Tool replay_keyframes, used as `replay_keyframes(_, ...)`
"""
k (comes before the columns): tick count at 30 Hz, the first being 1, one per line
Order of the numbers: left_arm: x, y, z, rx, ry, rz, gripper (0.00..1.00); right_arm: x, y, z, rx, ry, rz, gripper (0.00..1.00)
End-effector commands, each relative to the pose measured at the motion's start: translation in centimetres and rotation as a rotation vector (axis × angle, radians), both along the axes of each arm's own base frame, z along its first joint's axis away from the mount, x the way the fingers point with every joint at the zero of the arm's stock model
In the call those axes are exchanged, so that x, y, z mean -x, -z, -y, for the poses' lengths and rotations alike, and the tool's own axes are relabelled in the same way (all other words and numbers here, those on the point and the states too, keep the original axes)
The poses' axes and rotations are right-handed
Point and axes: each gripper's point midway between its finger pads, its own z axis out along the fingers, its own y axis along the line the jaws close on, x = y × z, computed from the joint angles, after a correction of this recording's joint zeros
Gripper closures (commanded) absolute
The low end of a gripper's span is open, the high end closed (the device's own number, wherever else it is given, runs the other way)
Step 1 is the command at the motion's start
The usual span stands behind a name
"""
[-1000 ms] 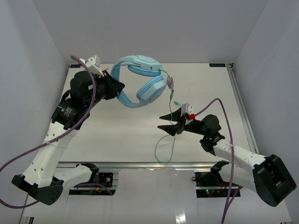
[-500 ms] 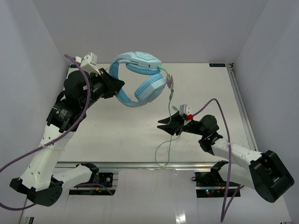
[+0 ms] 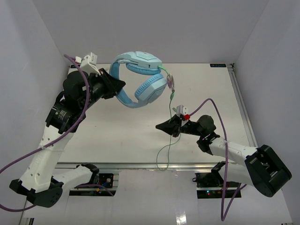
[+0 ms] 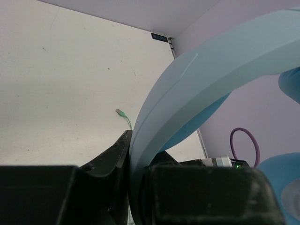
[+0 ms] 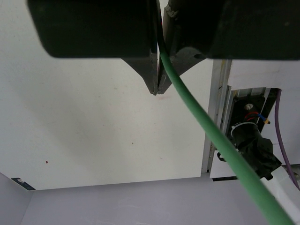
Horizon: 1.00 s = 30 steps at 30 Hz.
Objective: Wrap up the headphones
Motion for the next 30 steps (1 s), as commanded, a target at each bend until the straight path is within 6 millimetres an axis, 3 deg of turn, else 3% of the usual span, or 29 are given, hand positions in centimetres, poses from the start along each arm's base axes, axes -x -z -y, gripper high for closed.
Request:
replay_keyframes(1, 3.5, -5.9, 1.5, 0.149, 0.164, 0.154, 1.00, -1.1, -1.2, -0.5, -0.021, 0.036, 0.047, 0.92)
replay_keyframes(3, 5.8, -5.6, 3.7, 0.167, 0.355, 0.158, 1.00, -1.5, -1.2, -0.7, -0.012, 0.042, 0.034, 0.92)
replay_keyframes(6, 9.5, -3.5, 6.3, 0.189, 0.649, 0.124, 1.00, -2.6, -2.2, -0.8, -0.004, 0.079, 0.043, 0.92)
replay_keyframes(9, 11.2, -1.3, 6.6, 0.160, 0.756, 0.134, 1.00, -4.5, -3.7, -0.6, 0.007, 0.173, 0.066, 0.92)
replay_keyframes(15, 12.6, 3.2, 6.6, 0.076, 0.871, 0.123, 1.00, -7.2, -6.7, -0.9, 0.074, 0.251, 0.112, 0.92)
replay_keyframes(16, 12.7, 4.1, 6.7, 0.068, 0.888, 0.105, 1.00, -7.8, -7.7, -1.1, 0.076, 0.266, 0.131, 0.92)
replay_keyframes(19, 11.6, 7.0, 6.7, -0.006, 0.874, 0.071, 1.00, -9.6, -7.7, -1.2, 0.152, 0.318, 0.117, 0.92)
replay_keyframes(21, 9.8, 9.2, 6.4, -0.080, 0.795, 0.022, 1.00, -10.9, -10.1, -1.2, 0.166, 0.359, 0.138, 0.92)
replay_keyframes(24, 8.5, 12.1, 6.3, -0.157, 0.761, -0.043, 1.00, -12.4, -10.2, -1.0, 0.235, 0.406, 0.119, 0.92)
replay_keyframes(26, 7.9, 13.3, 6.3, -0.202, 0.742, -0.062, 1.00, -13.3, -11.9, -0.8, 0.236, 0.440, 0.131, 0.92)
replay_keyframes(30, 7.3, 15.3, 6.7, -0.290, 0.720, -0.095, 1.00, -13.8, -12.9, -0.6, 0.267, 0.454, 0.128, 0.92)
